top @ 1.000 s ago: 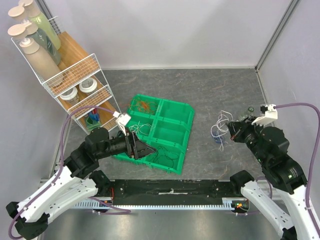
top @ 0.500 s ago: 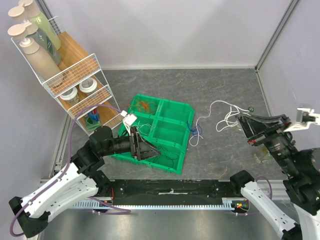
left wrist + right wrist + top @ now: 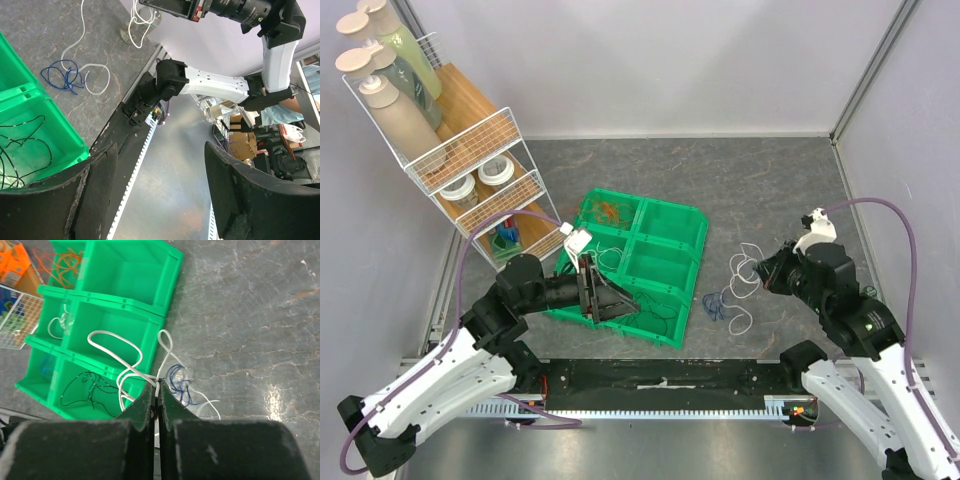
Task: Untangle the cables
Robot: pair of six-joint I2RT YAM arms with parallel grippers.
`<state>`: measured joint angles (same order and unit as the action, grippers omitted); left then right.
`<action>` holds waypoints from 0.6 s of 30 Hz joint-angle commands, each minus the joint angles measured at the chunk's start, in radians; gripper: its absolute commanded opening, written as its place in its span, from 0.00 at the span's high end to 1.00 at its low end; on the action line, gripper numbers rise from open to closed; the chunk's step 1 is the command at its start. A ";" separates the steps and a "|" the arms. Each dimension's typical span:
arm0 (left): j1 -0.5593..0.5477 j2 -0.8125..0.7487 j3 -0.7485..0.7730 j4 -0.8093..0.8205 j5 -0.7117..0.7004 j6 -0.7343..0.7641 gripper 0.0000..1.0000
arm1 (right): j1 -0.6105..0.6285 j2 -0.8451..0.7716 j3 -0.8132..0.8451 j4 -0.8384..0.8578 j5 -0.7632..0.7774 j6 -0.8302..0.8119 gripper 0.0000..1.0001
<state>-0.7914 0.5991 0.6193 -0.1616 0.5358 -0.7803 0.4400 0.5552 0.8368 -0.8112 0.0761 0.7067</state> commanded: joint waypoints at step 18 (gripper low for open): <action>-0.218 0.637 0.313 0.287 -0.053 0.041 0.26 | -0.004 -0.090 0.088 0.098 -0.251 0.017 0.93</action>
<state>-0.9981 1.1397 0.8543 0.0666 0.5438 -0.7795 0.4400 0.4908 0.9257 -0.7681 -0.1181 0.7002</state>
